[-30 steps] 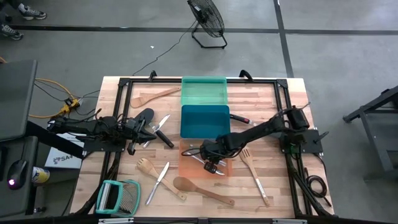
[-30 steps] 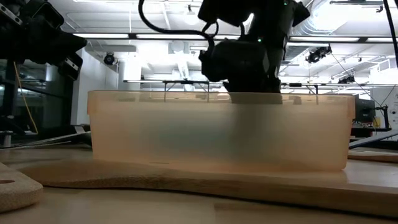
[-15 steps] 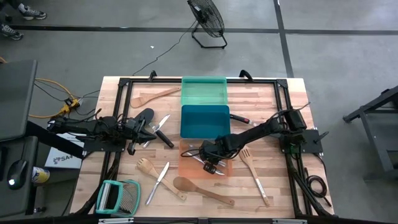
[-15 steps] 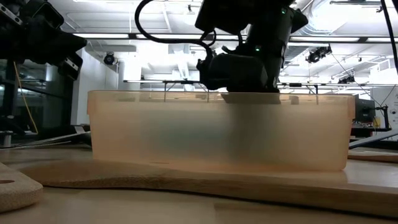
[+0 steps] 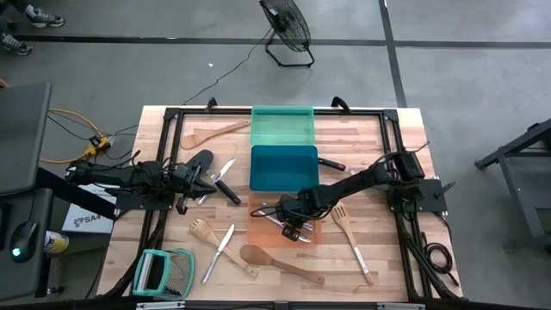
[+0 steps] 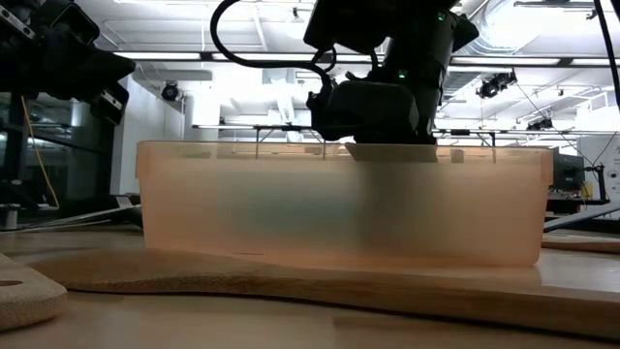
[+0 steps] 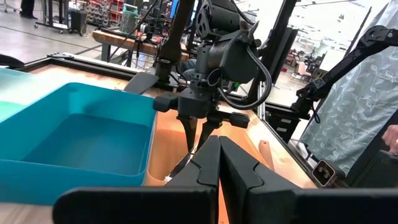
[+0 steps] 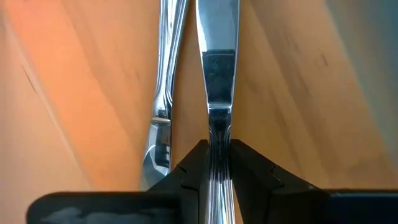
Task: Pick & Place Kitchen Items
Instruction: Put the silver knife into the orange bin, then put the black spatula into the blue bin
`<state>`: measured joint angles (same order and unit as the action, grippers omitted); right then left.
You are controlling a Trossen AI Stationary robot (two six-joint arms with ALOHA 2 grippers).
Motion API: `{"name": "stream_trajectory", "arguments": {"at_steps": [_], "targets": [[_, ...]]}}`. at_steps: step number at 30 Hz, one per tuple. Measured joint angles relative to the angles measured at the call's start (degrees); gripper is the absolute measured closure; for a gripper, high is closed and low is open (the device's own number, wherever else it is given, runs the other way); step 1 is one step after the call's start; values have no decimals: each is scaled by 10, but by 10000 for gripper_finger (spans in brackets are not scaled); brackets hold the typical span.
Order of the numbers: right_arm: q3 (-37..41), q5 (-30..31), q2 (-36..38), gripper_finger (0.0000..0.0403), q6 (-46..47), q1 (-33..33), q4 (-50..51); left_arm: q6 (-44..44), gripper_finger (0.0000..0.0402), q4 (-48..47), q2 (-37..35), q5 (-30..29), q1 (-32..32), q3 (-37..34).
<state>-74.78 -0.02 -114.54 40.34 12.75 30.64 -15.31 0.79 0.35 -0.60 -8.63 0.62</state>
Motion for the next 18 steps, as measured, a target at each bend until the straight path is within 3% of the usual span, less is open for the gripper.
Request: {"name": "stream_trajectory", "arguments": {"at_steps": [18], "targets": [[2, -20, 41, 343, 6, -10, -28, 0, 402, 0, 0, 0, 0, 0]]}}
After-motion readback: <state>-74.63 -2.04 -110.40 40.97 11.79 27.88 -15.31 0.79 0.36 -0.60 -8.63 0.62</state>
